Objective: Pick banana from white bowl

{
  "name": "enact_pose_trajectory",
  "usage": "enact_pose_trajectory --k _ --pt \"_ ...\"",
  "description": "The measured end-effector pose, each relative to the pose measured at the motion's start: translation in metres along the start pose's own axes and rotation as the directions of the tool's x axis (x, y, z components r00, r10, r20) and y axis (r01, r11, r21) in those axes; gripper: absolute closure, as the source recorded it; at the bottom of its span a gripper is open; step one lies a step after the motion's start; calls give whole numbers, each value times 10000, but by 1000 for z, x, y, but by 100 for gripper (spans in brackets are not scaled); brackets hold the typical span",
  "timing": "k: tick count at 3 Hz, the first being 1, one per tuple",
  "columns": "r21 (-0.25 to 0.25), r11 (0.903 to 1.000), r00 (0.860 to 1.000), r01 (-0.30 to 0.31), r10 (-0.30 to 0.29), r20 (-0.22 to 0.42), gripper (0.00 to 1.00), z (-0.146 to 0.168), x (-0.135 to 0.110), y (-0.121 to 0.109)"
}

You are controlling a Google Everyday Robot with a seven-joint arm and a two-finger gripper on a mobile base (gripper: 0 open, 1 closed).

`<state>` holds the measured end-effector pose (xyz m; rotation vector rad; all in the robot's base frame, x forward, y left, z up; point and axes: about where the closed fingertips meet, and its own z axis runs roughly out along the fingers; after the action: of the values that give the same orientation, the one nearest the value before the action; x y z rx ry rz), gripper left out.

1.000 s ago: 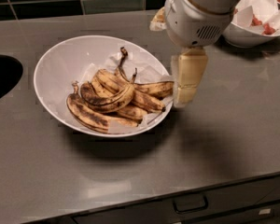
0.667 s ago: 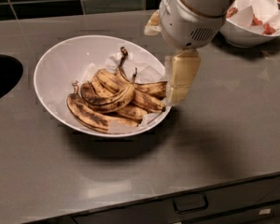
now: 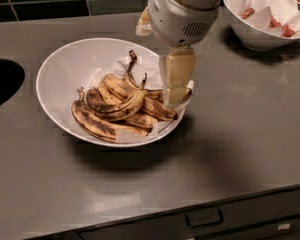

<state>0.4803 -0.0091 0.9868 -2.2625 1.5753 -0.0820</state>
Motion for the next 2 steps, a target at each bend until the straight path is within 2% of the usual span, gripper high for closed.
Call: enact_pose_trajectory --k 1,2 --pt "-266 9985 9988 475 -471 157 11 5 -13 -3" --pt "-270 9985 9987 484 -480 158 0 5 -13 -3"
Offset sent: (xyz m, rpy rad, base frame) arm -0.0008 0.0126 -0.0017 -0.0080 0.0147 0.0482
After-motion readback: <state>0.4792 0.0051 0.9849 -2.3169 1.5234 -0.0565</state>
